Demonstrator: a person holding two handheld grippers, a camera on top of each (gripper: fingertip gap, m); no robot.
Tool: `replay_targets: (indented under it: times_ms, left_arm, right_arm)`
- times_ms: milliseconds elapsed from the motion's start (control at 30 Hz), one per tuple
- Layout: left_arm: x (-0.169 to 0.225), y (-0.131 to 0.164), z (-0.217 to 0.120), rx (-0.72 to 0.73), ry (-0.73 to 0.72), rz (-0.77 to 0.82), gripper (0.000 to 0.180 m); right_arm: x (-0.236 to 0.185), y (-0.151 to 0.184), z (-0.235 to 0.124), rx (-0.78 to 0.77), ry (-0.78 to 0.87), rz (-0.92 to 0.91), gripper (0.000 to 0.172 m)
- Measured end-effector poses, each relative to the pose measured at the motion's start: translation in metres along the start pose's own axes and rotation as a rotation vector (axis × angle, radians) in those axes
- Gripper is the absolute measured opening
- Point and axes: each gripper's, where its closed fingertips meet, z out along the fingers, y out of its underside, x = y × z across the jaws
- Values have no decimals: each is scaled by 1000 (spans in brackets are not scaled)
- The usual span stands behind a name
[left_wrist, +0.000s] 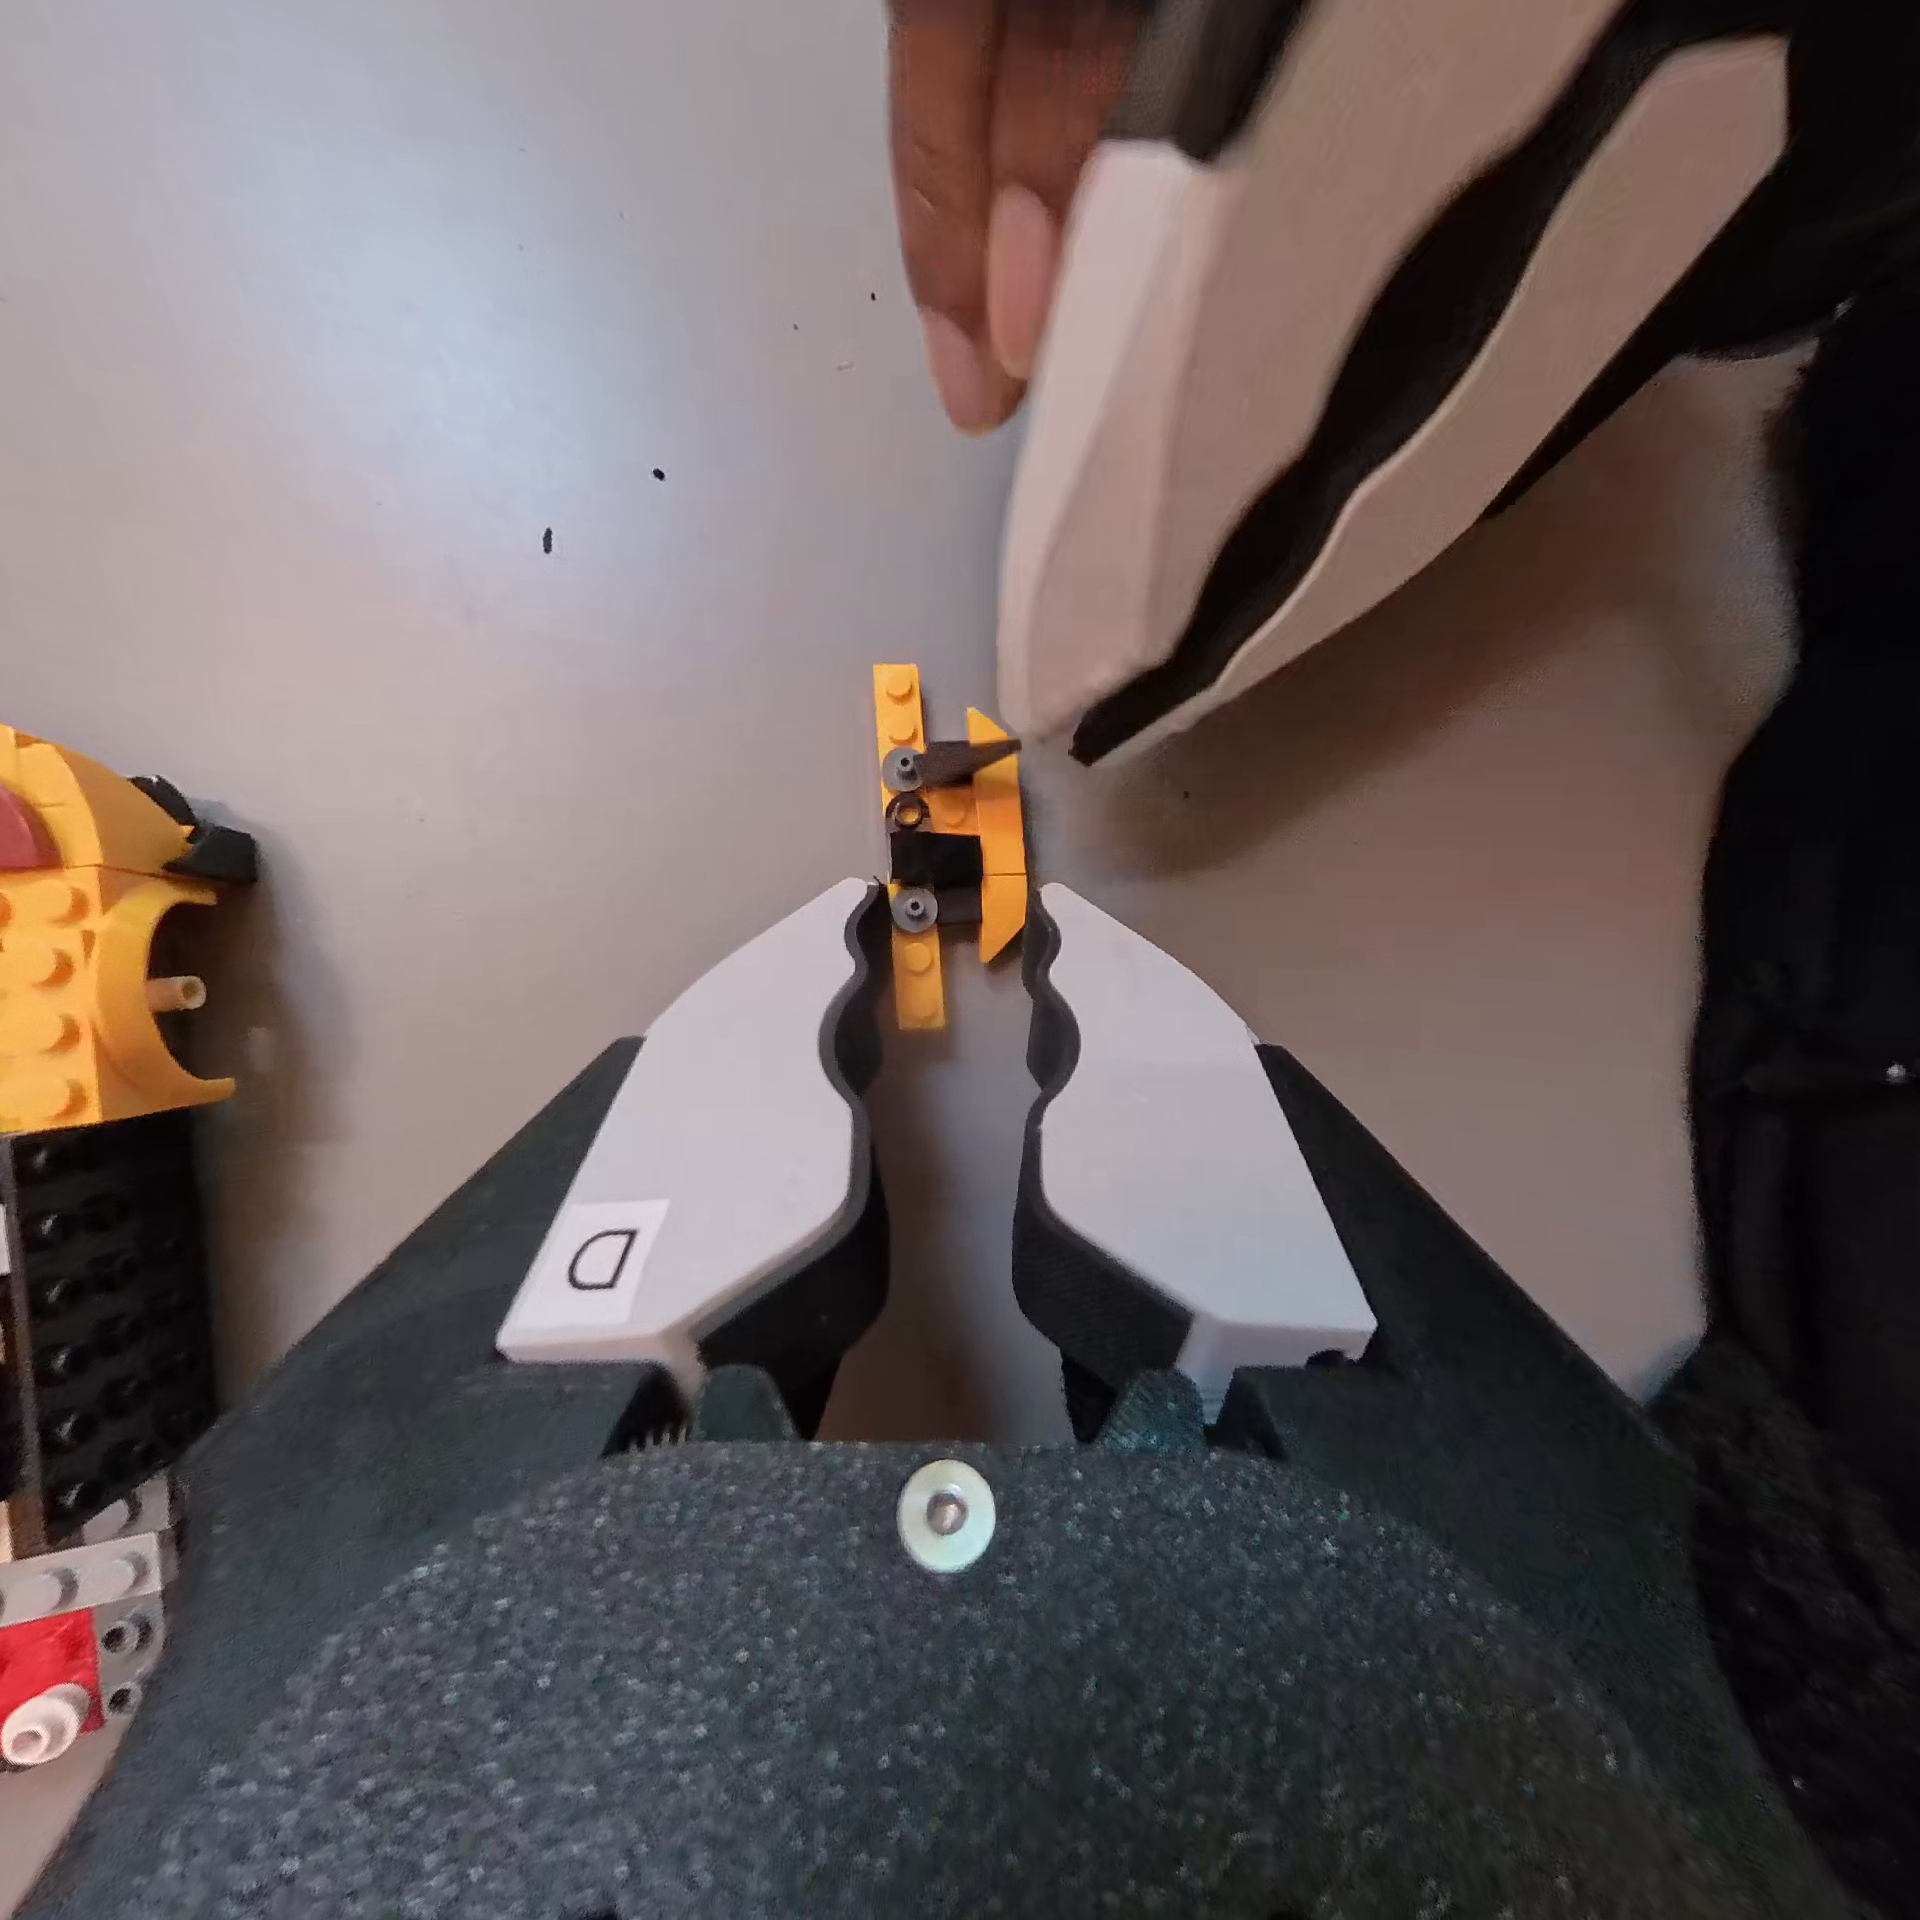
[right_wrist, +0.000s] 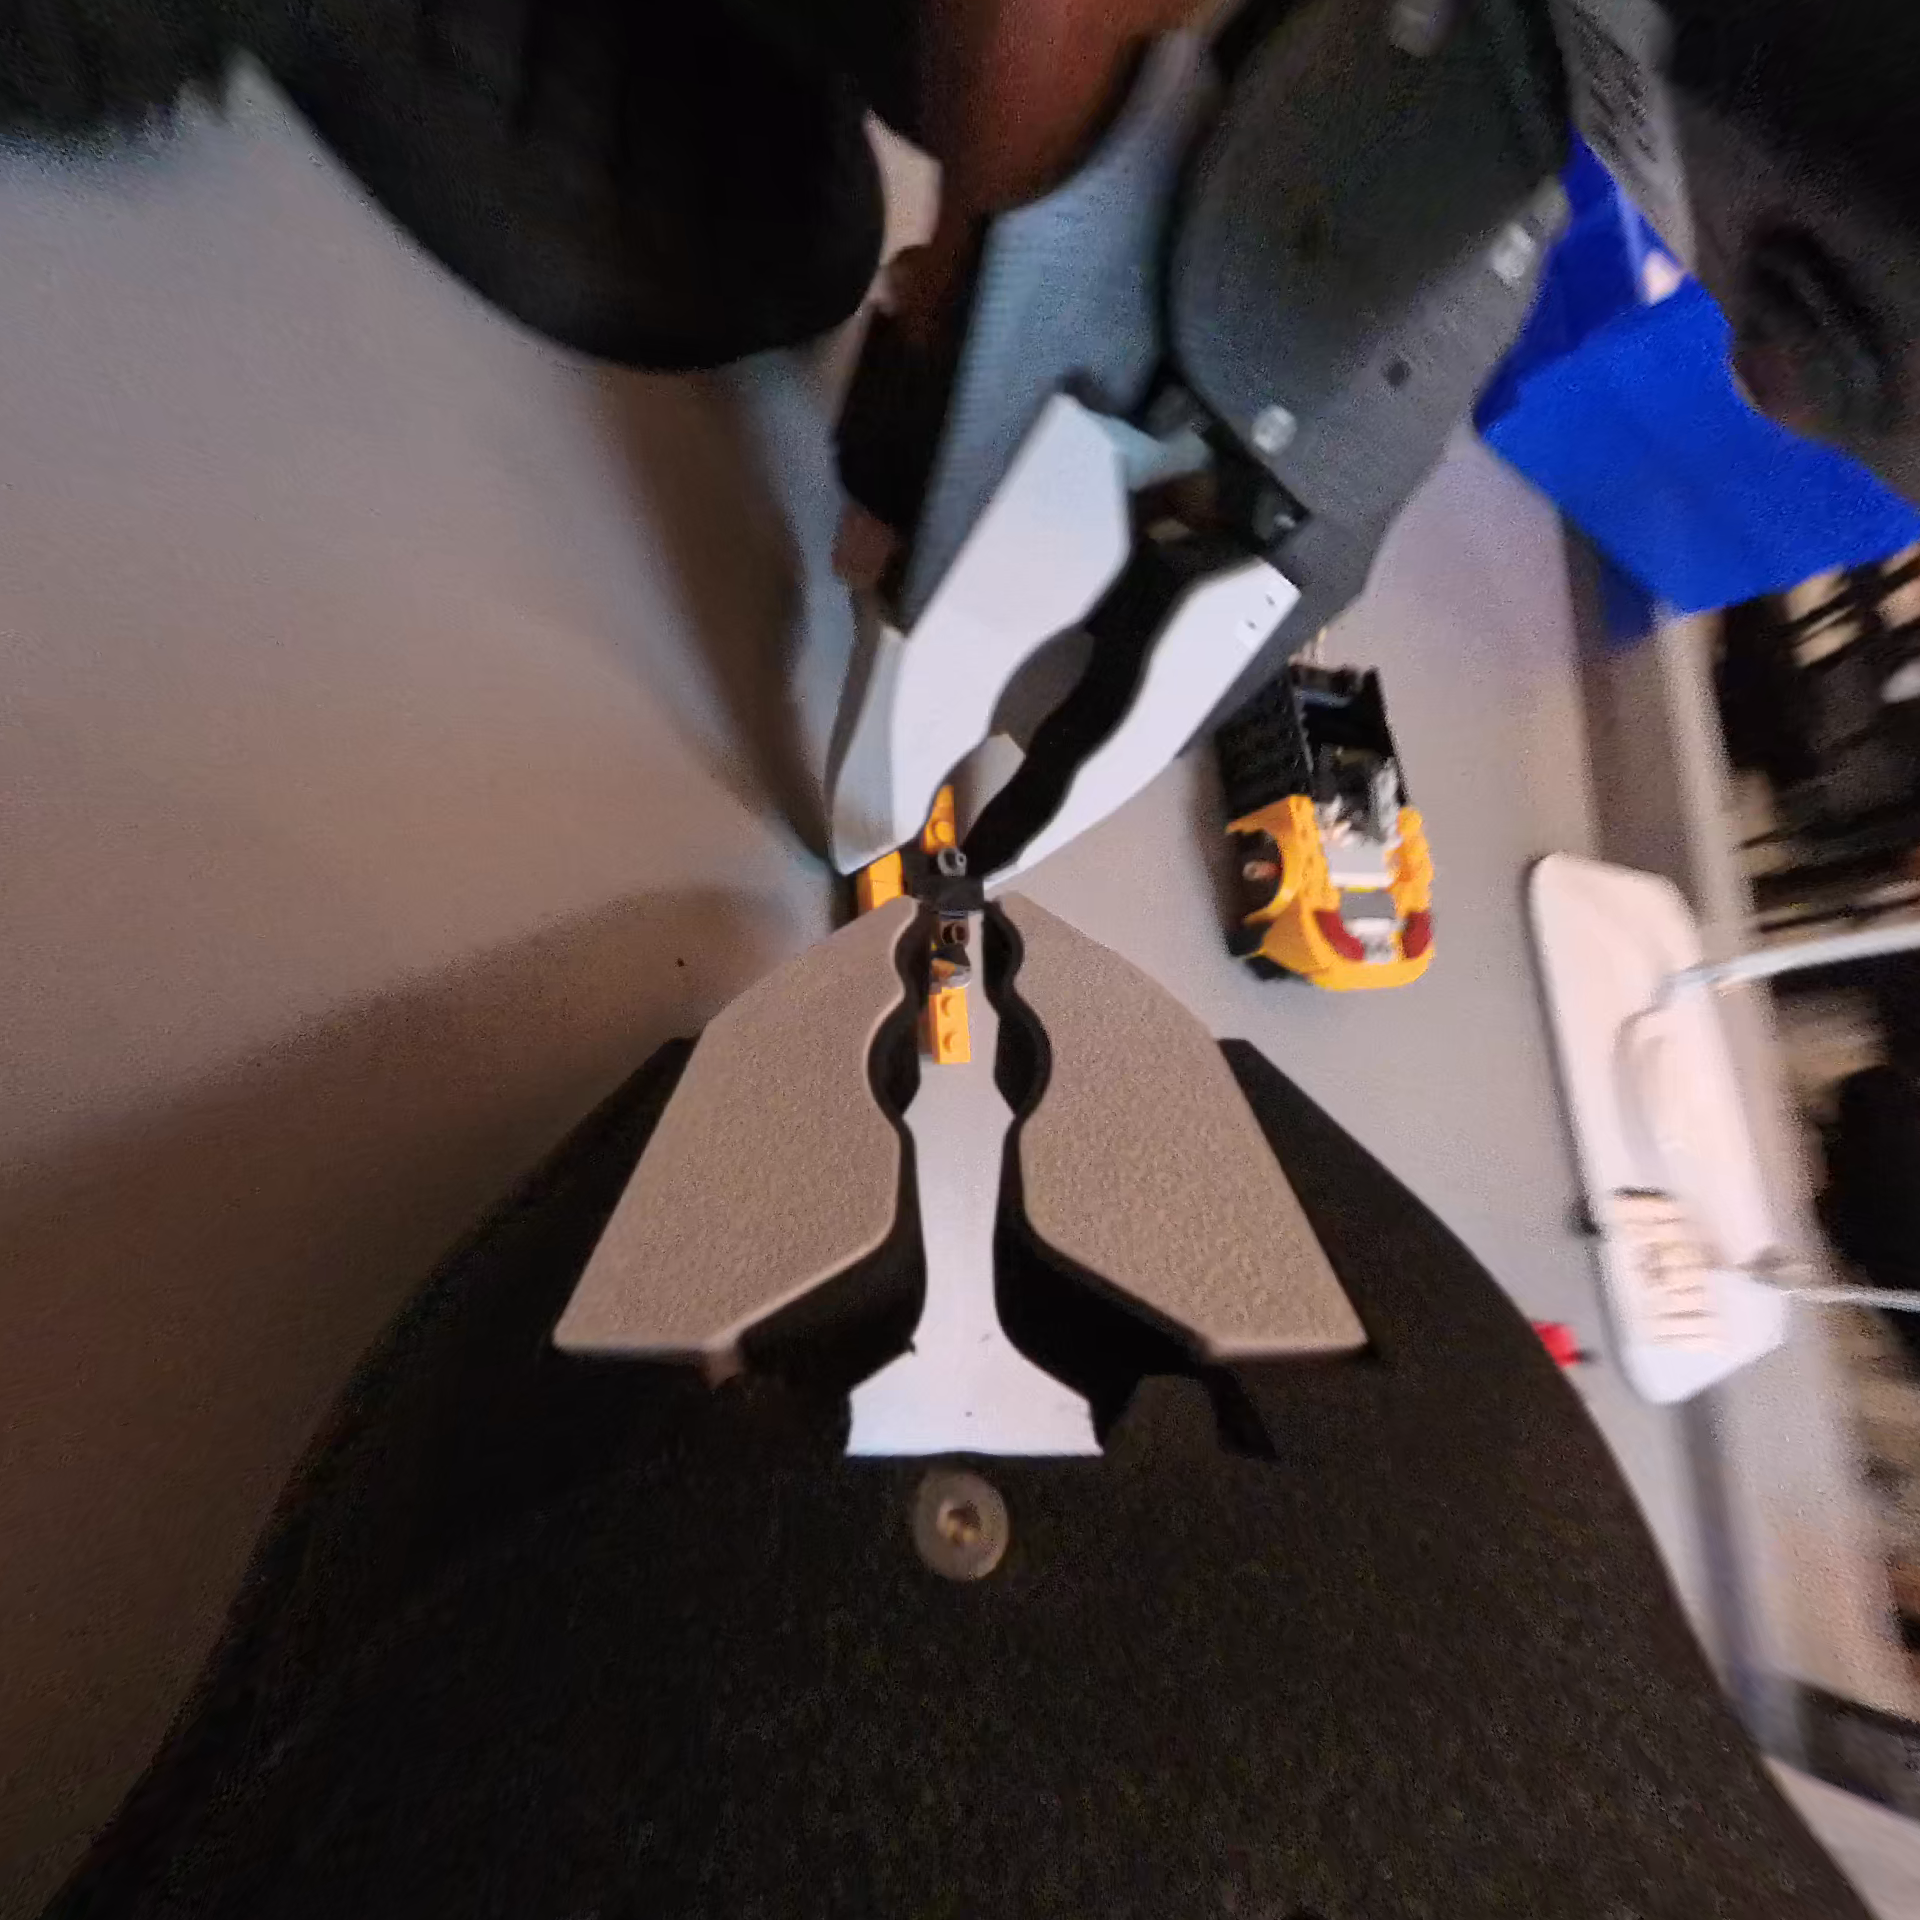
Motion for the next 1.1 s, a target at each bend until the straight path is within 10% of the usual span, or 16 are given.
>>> replay_targets:
  times_ms: [33, 533, 1100]
  left_arm:
    - [0, 0, 0, 0, 0, 2, 24]
    - [0, -1, 2, 19, -51, 93, 24]
    - [-1, 0, 1, 24, -19, 41, 24]
  right_arm:
    - [2, 0, -2, 11, -33, 86, 13]
    - [-8, 13, 28, -155, -486, 445, 23]
    - [-2, -1, 19, -27, -208, 156, 3]
